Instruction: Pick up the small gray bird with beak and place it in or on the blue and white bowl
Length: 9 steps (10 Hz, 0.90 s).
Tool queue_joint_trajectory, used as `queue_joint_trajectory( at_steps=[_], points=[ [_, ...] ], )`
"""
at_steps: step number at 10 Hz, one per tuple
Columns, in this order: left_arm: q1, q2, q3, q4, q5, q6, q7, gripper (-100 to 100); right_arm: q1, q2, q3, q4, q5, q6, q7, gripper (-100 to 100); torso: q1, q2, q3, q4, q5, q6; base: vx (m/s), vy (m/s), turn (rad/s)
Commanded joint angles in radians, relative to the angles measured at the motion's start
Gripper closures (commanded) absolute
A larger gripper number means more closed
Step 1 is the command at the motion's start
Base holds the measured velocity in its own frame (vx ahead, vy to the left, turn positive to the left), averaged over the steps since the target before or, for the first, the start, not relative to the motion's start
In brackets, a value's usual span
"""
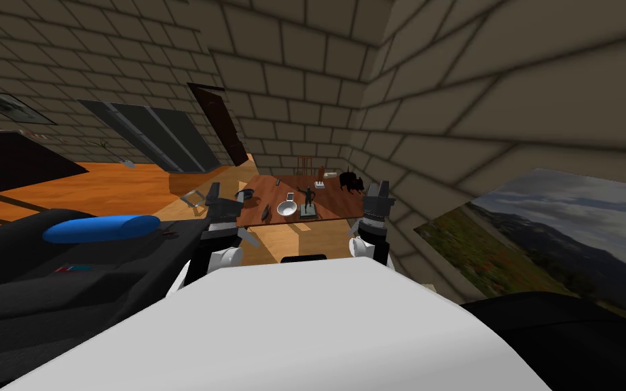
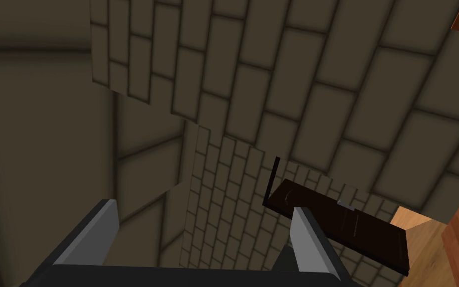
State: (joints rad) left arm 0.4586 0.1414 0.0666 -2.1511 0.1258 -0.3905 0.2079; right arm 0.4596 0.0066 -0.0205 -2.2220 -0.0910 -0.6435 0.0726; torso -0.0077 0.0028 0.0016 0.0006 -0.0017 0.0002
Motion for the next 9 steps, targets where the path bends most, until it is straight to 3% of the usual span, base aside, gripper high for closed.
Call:
queue_joint_trajectory(
  at_steps=[1,3,5,8,9],
  points=[
    [-0.033,0.034,-0.001,0.046,0.003,0.047,0.05,-100,0.0,0.0,0.0,0.0,0.0,0.0,0.0,0,0.0,0.0,0.0,0.0,0.0,0.0,-0.068,-0.101,0.032],
    [-0.057,0.056,0.0,0.074,0.007,0.083,0.09,-100,0.0,0.0,0.0,0.0,0.0,0.0,0.0,0,0.001,0.001,0.001,0.0,0.0,0.0,-0.052,-0.091,0.023],
    [-0.112,0.099,0.003,0.137,0.014,0.151,0.153,-100,0.0,0.0,0.0,0.0,0.0,0.0,0.0,0,0.003,-0.001,-0.001,0.0,0.001,0.0,-0.033,-0.092,0.028],
    [-0.141,0.119,0.004,0.174,0.019,0.206,0.212,-100,0.0,0.0,0.0,0.0,0.0,0.0,0.0,0,0.003,-0.001,-0.001,0.0,0.001,0.0,-0.027,-0.069,0.017],
    [-0.172,0.139,0.005,0.212,0.023,0.244,0.249,-100,0.0,0.0,0.0,0.0,0.0,0.0,0.0,0,0.004,-0.002,-0.001,0.0,0.001,0.0,-0.026,-0.047,0.015]
  ],
)
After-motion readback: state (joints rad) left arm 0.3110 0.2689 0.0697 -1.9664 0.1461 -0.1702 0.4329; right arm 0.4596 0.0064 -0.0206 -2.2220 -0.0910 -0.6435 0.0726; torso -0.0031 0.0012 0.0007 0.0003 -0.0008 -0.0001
